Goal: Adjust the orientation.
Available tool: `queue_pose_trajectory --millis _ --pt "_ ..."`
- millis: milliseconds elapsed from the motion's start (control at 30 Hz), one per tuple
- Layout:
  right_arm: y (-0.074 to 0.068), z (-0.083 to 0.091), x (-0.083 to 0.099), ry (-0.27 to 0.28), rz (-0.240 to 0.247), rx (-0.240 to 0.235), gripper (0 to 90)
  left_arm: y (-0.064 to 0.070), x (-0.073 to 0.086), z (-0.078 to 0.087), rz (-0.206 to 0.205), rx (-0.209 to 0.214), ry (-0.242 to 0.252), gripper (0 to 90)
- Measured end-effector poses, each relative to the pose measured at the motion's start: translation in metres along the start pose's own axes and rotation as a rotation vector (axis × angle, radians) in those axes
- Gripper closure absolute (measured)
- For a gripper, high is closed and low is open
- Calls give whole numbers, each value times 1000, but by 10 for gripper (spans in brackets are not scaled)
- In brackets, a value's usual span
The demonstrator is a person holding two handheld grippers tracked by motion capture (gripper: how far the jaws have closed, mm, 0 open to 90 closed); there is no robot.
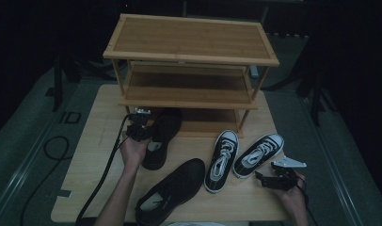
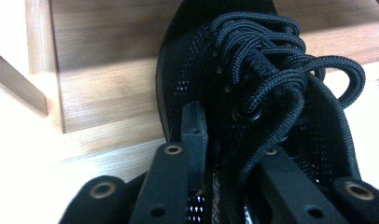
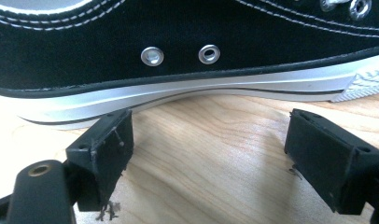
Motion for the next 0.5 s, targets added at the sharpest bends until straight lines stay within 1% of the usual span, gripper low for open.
queue_pose_trajectory --millis 133,167,200,233,267,333,367,433,500 --pt "0 0 0 0 0 0 153 -1 0 0 -8 11 1 798" --pt "0 0 0 0 0 0 153 -1 0 0 -10 20 3 777" --pt "0 0 0 0 0 0 153 -1 0 0 -10 20 3 751" --pt "0 0 0 0 0 0 153 -1 0 0 -10 25 6 751" --pt "0 0 0 0 0 0 153 -1 0 0 -9 30 7 713" --pt "0 0 0 0 0 0 154 -2 0 1 -13 35 7 681" --pt "0 0 0 0 0 0 153 -2 0 1 -13 35 7 681" --pt "0 0 0 0 0 0 153 -3 1 2 -13 41 2 634" --pt "0 0 0 0 0 0 153 -4 1 4 -14 54 6 607"
Point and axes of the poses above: each handheld gripper's, and its own axes: z roughly backward along the jaws, x roughly out of its underside, y roughly to its right, the point moved 4 cm from there along -z, roughly forward along the jaws, and after that the axes turned 14 degrees about -x, right-handed, at the moved point
